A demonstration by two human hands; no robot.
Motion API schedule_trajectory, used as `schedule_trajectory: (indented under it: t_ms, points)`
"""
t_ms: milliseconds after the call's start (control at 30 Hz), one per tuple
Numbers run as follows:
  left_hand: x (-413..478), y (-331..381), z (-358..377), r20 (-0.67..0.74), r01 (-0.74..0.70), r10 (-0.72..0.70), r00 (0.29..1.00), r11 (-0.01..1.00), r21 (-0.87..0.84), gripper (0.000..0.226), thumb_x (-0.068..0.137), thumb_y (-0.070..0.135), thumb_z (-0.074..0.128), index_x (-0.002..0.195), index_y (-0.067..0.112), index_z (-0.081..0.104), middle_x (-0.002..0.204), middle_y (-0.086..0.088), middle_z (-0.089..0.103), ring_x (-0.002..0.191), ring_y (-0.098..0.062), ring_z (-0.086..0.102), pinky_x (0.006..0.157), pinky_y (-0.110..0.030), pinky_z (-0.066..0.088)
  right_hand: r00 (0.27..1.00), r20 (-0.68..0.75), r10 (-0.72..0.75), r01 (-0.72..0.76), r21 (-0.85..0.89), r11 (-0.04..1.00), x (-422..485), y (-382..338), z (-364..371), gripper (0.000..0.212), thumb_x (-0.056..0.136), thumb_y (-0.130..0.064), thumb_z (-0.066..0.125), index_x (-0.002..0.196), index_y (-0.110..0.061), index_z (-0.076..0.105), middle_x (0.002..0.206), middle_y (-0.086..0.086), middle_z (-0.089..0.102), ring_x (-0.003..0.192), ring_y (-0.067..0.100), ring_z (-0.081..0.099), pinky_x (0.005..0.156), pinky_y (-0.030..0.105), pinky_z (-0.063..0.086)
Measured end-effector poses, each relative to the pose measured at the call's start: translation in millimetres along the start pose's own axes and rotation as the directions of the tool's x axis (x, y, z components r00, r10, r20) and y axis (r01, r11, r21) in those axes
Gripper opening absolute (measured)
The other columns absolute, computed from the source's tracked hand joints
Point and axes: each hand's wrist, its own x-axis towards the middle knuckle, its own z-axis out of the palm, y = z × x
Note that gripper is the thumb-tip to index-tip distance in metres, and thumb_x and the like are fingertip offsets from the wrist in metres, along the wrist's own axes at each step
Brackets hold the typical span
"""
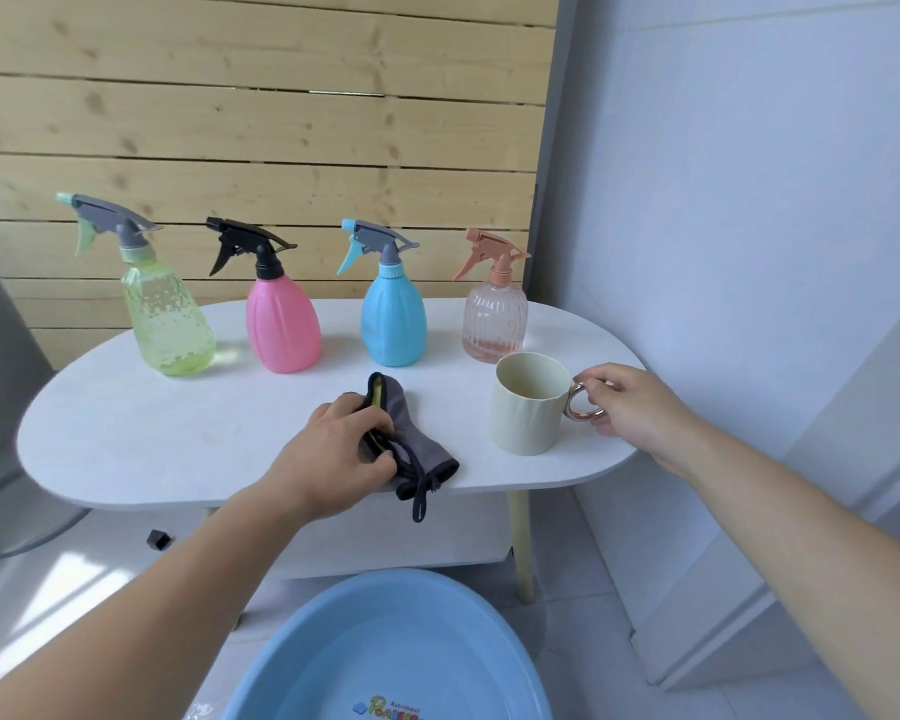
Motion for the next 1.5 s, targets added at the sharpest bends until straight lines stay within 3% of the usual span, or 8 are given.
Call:
schedule_trajectory:
  t_ms: [200, 300, 400, 600, 700, 867, 1200, 1500]
  points:
    - [-0.1, 0.5, -0.4, -0.001, 0.008, -0.008, 1.000, 1.000, -0.003, 0.071, 0.062, 0.064, 0.033, 0.117, 0.030, 0.064, 0.121, 0.009, 0.050, 0.115, -0.021, 0.044, 0.100, -0.037, 0.043, 0.981, -0.147, -0.130, 0.101, -0.192, 0.976, -5.5, -14.0, -1.9, 0.029, 0.100, -0.033, 0.047, 0.126, -0.029, 0.060, 0.128, 0.000, 0.060, 0.115, 0.019, 0.056, 0.094, 0.031, 0.043]
    - [-0.2, 0.2, -1.8, 0.019, 0.012, -0.012, 1.000, 1.000, -0.004, 0.060, 0.073, 0.057, 0.043, 0.122, 0.030, 0.065, 0.127, 0.008, 0.051, 0.121, -0.023, 0.045, 0.105, -0.038, 0.042, 0.796, -0.271, -0.541, 0.426, -0.385, 0.819, -26.5, -48.5, 12.8, 0.025, 0.099, -0.023, 0.048, 0.116, -0.018, 0.066, 0.118, 0.001, 0.062, 0.115, 0.020, 0.053, 0.087, 0.023, 0.035]
    - [-2.6, -8.8, -6.6, 0.035, -0.029, 0.032, 0.999, 0.996, -0.085, 0.052, 0.089, 0.044, 0.056, 0.140, 0.033, 0.060, 0.146, 0.006, 0.046, 0.140, -0.022, 0.042, 0.119, -0.038, 0.034, 0.672, -0.018, -0.740, 0.692, -0.342, 0.636, -56.1, -80.3, 60.2, 0.025, 0.095, -0.021, 0.046, 0.101, -0.014, 0.069, 0.100, 0.002, 0.065, 0.102, 0.021, 0.054, 0.086, 0.028, 0.040]
    - [-28.4, -65.2, -44.5, -0.179, 0.103, -0.134, 0.975, 0.979, -0.175, 0.045, 0.104, 0.040, 0.054, 0.148, 0.028, 0.053, 0.144, 0.002, 0.056, 0.133, -0.018, 0.054, 0.110, -0.035, 0.041, 0.731, 0.570, -0.375, 0.673, -0.513, 0.533, -52.7, -73.3, 168.7, 0.054, 0.100, -0.052, 0.035, 0.144, -0.021, 0.038, 0.154, 0.005, 0.031, 0.145, 0.027, 0.020, 0.119, 0.044, 0.022]
    - [-46.5, -106.6, -69.8, -0.274, 0.250, -0.275, 0.922, 0.960, -0.123, 0.046, 0.105, 0.044, 0.050, 0.148, 0.026, 0.053, 0.149, -0.003, 0.055, 0.127, -0.025, 0.057, 0.111, -0.042, 0.042, 0.759, 0.571, -0.311, 0.640, -0.569, 0.516, -45.5, -73.1, 197.1, 0.060, 0.104, -0.046, 0.028, 0.157, -0.023, 0.012, 0.165, 0.005, 0.009, 0.152, 0.032, 0.004, 0.124, 0.043, 0.010]
    - [-78.1, -168.6, -89.6, -0.365, 0.413, -0.419, 0.831, 0.905, -0.099, 0.051, 0.107, 0.041, 0.048, 0.151, 0.016, 0.051, 0.157, -0.009, 0.049, 0.147, -0.029, 0.040, 0.117, -0.044, 0.034, 0.715, 0.567, -0.410, 0.694, -0.504, 0.514, -41.8, -104.5, 243.7, 0.047, 0.105, -0.024, 0.031, 0.151, -0.015, 0.026, 0.158, 0.005, 0.026, 0.147, 0.029, 0.018, 0.120, 0.036, 0.017]
    - [-95.6, -221.5, -98.7, -0.373, 0.262, -0.514, 0.773, 0.793, -0.550, 0.044, 0.111, 0.033, 0.041, 0.150, 0.013, 0.049, 0.153, -0.001, 0.048, 0.146, -0.017, 0.037, 0.120, -0.036, 0.030, 0.420, 0.729, -0.541, 0.886, -0.198, 0.420, -58.2, -176.3, 381.2, 0.055, 0.101, -0.013, 0.035, 0.154, -0.024, 0.029, 0.162, 0.000, 0.028, 0.152, 0.016, 0.015, 0.123, 0.034, 0.013]
    - [-94.7, -224.7, -96.0, -0.347, 0.311, -0.506, 0.790, 0.818, -0.484, 0.050, 0.111, 0.036, 0.040, 0.154, 0.012, 0.044, 0.162, -0.003, 0.041, 0.155, -0.021, 0.023, 0.124, -0.037, 0.022, 0.321, 0.749, -0.579, 0.931, -0.137, 0.338, -52.9, -173.2, 372.6, 0.066, 0.094, 0.004, 0.031, 0.152, -0.028, 0.037, 0.159, -0.011, 0.033, 0.151, 0.011, 0.019, 0.122, 0.028, 0.017]
